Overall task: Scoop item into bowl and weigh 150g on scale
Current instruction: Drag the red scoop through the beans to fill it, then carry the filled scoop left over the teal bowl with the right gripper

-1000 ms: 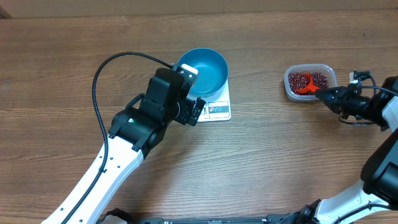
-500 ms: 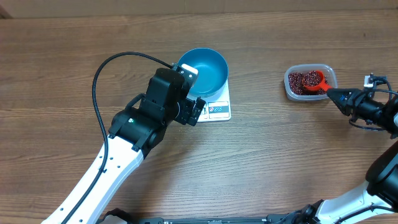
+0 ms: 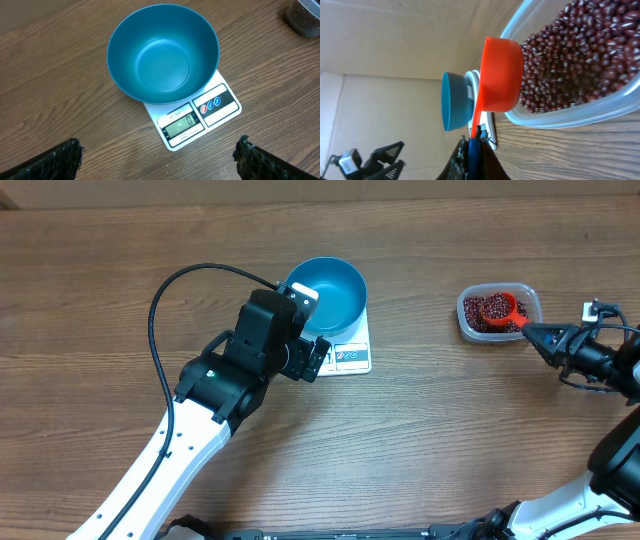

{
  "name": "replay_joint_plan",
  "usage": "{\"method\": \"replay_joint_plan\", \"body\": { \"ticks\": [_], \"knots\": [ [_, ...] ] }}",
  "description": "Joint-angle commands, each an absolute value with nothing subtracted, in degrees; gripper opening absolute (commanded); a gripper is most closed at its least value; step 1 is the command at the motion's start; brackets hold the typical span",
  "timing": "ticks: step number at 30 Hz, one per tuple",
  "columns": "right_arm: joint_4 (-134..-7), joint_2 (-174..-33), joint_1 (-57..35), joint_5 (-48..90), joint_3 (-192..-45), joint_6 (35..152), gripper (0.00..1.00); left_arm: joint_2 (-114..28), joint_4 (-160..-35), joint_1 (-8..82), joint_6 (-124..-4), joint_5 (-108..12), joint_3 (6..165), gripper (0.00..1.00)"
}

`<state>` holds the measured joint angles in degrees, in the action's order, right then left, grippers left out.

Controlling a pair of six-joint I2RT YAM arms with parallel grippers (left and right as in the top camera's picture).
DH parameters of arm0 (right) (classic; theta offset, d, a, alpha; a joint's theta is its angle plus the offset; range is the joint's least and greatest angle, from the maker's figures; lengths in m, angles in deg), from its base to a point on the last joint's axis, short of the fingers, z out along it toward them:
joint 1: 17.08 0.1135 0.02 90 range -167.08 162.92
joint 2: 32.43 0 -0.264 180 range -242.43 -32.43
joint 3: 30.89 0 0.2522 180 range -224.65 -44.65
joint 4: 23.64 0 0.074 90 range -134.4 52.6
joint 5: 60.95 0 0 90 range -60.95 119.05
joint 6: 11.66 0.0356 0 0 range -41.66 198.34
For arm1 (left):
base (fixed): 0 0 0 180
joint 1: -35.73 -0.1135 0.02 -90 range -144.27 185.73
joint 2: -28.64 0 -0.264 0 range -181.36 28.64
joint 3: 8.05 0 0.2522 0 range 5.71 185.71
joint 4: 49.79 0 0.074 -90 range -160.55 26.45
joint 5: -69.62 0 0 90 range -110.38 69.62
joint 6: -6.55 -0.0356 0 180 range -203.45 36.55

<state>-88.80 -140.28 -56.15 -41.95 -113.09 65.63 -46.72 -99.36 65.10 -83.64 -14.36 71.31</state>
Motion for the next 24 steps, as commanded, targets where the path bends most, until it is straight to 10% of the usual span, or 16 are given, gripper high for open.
{"method": "replay_joint_plan", "body": {
  "ticks": [1, 24],
  "knots": [
    [-88.78, -140.59, -56.48, -47.65, -113.22, 64.30, 0.04, -45.60, -99.34, 64.99, -84.12, -14.88, 71.45, 1.00],
    [-90.50, -140.57, -50.45, -58.30, -113.22, 64.34, 0.04, -45.60, -99.34, 64.99, -84.12, -14.88, 71.45, 1.00]
  ]
}}
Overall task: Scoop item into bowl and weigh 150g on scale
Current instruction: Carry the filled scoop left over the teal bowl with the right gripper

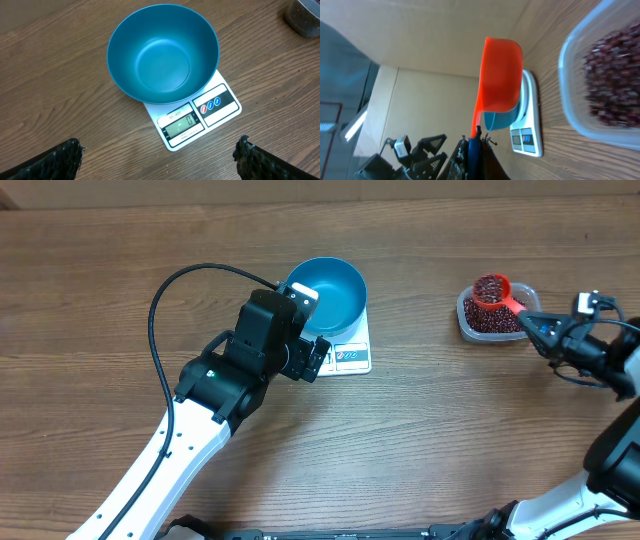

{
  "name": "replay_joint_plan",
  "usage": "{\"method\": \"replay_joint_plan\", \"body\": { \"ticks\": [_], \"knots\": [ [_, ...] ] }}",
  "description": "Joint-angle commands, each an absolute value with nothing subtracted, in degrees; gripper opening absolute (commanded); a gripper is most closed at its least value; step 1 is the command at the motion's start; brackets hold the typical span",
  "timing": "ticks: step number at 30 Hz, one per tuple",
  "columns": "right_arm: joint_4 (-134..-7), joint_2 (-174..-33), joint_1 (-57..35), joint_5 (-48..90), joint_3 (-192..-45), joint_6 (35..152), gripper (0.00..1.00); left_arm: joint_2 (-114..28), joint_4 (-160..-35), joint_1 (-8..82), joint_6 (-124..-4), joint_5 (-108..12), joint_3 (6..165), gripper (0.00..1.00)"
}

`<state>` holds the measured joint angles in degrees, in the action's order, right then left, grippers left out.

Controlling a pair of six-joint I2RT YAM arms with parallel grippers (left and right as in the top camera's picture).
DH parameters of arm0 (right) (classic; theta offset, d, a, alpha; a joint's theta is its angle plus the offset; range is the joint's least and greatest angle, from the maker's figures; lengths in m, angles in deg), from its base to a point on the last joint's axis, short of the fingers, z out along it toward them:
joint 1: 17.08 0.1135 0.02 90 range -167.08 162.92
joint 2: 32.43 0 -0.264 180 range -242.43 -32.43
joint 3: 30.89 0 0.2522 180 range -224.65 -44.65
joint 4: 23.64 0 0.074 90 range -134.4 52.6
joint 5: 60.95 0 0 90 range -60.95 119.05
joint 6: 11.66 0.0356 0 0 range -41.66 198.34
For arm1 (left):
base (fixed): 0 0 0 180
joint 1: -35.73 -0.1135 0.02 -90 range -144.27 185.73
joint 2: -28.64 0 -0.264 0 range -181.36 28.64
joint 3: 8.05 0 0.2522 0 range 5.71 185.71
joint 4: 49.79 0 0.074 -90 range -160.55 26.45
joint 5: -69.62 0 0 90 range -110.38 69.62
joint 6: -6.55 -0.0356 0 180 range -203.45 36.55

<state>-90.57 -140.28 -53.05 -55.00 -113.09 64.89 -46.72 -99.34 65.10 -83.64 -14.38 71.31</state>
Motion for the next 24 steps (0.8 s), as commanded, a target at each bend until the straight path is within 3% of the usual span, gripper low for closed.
{"method": "replay_joint_plan", "body": {
  "ticks": [1, 24],
  "knots": [
    [-90.50, -140.57, -49.57, -58.30, -113.22, 64.34, 0.04, -45.60, -99.34, 64.99, -84.12, -14.88, 71.45, 1.00],
    [-87.33, -140.57, -28.53, -58.50, -113.27, 65.04, 0.04, -45.60, -99.34, 64.99, -84.12, -14.90, 71.45, 0.99]
  ]
}}
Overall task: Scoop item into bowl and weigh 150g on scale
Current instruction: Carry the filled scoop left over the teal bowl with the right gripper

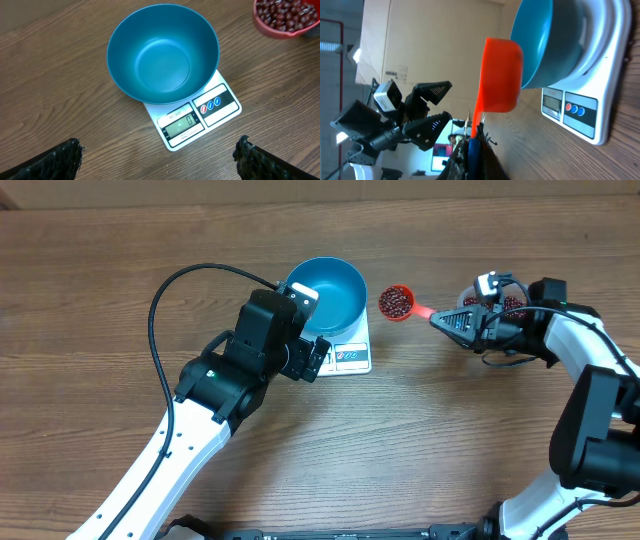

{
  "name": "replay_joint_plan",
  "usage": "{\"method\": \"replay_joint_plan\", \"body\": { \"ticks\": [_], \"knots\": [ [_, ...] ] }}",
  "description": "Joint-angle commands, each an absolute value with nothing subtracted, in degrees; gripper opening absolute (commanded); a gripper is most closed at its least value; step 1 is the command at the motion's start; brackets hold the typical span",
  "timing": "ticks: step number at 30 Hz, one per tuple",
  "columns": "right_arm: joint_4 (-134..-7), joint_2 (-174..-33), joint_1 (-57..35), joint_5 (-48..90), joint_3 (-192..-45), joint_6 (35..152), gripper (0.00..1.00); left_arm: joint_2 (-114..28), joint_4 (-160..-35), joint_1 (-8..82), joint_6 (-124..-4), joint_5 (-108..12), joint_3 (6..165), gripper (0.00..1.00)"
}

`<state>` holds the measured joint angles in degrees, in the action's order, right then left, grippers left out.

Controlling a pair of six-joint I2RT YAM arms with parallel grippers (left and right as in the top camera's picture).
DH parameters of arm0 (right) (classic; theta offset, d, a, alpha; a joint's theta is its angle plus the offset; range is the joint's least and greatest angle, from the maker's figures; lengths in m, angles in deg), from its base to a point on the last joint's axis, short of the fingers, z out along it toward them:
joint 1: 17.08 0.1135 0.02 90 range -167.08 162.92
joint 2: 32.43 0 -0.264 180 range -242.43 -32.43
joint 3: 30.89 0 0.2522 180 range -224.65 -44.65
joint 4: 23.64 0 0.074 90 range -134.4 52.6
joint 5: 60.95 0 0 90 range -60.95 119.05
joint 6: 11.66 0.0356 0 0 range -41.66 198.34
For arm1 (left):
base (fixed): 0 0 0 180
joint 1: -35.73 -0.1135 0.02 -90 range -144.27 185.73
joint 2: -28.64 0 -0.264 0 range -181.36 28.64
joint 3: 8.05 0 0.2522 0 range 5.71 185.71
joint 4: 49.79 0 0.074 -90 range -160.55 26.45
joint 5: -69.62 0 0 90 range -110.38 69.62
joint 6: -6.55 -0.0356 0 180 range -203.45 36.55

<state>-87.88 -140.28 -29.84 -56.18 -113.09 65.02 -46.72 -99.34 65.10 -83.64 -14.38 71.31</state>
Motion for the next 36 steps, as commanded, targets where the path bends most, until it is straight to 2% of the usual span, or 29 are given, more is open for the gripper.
{"method": "replay_joint_plan", "body": {
  "ticks": [1, 8, 16, 21, 24, 28, 36],
  "knots": [
    [-87.18, -140.57, -28.11, -58.50, -113.27, 65.04, 0.04, -45.60, -99.34, 64.99, -84.12, -14.88, 71.45, 1.00],
    [-85.37, -140.57, -25.79, -58.52, -113.29, 67.16, 0.04, -45.60, -99.34, 64.99, -84.12, -14.88, 71.45, 1.00],
    [-70.68, -140.57, -23.81, -58.26, -113.29, 82.55, 0.04, -45.60, -99.34, 64.99, -84.12, -14.88, 71.45, 0.99],
    [-60.21, -140.57, -21.99, -52.33, -113.29, 95.60, 0.04, -45.60, -99.34, 64.99, -84.12, -14.88, 71.45, 0.99],
    [-55.10, -140.57, -20.83, -50.50, -113.29, 99.67, 0.04, -45.60, -99.34, 64.99, -84.12, -14.88, 71.45, 1.00],
    [-49.65, -140.57, -19.17, -47.68, -113.29, 103.93, 0.04, -45.60, -99.34, 64.99, -84.12, -14.88, 71.45, 0.99],
    [-45.11, -140.57, -16.02, -42.98, -113.29, 104.06, 0.04, -45.60, -99.34, 64.99, -84.12, -14.88, 71.45, 0.99]
  ]
}}
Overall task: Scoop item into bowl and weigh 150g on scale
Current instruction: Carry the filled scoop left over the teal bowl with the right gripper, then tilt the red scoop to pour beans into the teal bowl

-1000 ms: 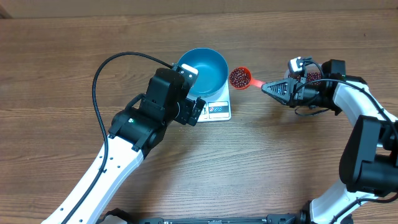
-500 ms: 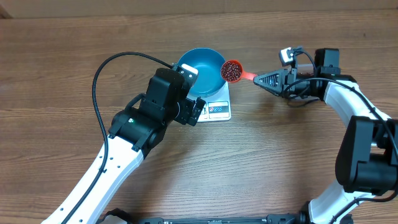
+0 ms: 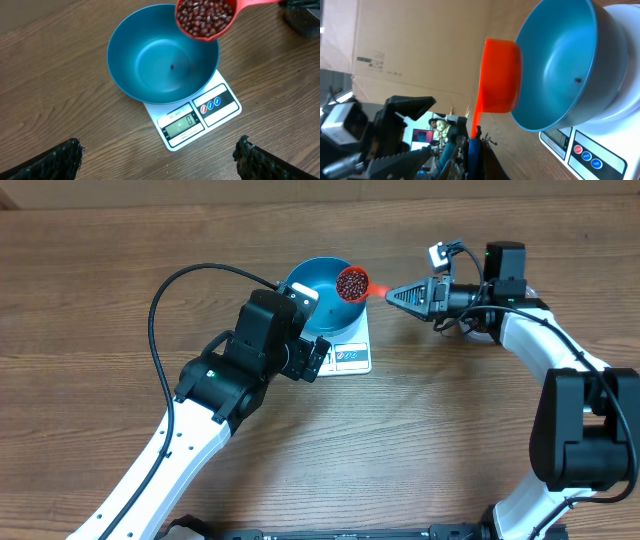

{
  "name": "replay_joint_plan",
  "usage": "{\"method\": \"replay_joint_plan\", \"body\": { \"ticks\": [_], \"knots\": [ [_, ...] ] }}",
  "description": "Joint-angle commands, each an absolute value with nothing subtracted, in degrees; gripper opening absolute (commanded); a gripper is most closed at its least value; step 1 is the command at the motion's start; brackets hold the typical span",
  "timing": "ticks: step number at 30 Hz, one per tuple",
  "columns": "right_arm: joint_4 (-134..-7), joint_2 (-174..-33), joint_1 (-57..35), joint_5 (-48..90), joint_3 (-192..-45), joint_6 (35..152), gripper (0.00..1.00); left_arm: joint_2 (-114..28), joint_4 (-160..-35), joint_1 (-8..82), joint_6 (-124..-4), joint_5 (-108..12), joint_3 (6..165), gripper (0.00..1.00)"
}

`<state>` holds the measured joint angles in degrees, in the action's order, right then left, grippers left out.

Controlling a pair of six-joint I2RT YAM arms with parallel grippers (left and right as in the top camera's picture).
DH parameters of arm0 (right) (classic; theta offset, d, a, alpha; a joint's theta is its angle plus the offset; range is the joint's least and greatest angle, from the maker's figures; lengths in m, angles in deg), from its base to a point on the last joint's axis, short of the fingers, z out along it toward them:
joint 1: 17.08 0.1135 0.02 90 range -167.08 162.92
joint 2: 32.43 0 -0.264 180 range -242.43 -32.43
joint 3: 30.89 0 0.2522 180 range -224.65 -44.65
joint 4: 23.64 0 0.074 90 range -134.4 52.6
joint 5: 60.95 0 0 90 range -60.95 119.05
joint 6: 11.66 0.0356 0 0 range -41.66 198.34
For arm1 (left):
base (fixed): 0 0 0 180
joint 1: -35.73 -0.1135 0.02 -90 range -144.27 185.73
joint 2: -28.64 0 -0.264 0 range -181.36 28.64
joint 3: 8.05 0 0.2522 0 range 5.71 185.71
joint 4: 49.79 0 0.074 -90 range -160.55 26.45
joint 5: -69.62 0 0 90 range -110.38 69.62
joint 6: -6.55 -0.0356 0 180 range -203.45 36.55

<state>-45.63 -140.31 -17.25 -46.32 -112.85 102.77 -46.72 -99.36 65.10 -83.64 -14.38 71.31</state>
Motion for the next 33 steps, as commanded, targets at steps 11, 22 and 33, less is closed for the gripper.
{"method": "replay_joint_plan", "body": {
  "ticks": [11, 22, 33],
  "knots": [
    [-44.30, -140.57, -13.34, -29.27, -113.29, 100.61, 0.04, -45.60, -99.34, 64.99, -84.12, -14.88, 71.45, 0.99],
    [-43.77, -140.57, -11.22, -29.27, -113.29, 83.86, 0.04, -45.60, -99.34, 64.99, -84.12, -14.90, 71.45, 1.00],
    [-43.86, -140.57, -10.69, -29.25, -113.29, 69.63, 0.04, -45.60, -99.34, 64.99, -84.14, -14.88, 71.45, 0.99]
  ]
}}
